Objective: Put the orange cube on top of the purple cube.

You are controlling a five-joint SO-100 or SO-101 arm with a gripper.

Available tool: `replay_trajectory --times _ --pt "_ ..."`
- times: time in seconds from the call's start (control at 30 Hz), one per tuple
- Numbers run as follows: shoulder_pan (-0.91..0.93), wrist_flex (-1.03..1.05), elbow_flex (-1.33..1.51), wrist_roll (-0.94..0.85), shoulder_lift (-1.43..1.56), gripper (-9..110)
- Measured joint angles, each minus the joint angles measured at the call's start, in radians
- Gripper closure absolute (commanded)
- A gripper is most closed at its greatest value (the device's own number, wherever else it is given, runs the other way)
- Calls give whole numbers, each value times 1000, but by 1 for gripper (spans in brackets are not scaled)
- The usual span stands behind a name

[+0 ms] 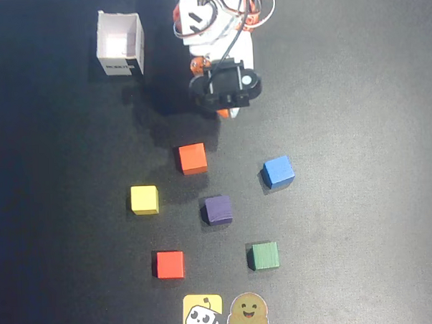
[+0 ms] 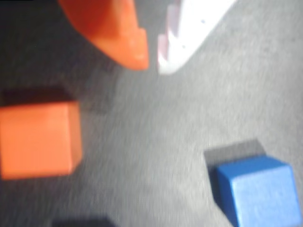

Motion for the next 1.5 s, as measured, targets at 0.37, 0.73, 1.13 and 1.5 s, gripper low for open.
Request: replay_trajectory --times 0.37,0.73,1.13,1.5 --pt "2 -23 -51 -11 -83 101" --pt "37 -74 -479 -69 -692 101" --pt "213 -130 -581 -126 -965 101" --pt "212 -167 -566 -100 -976 88"
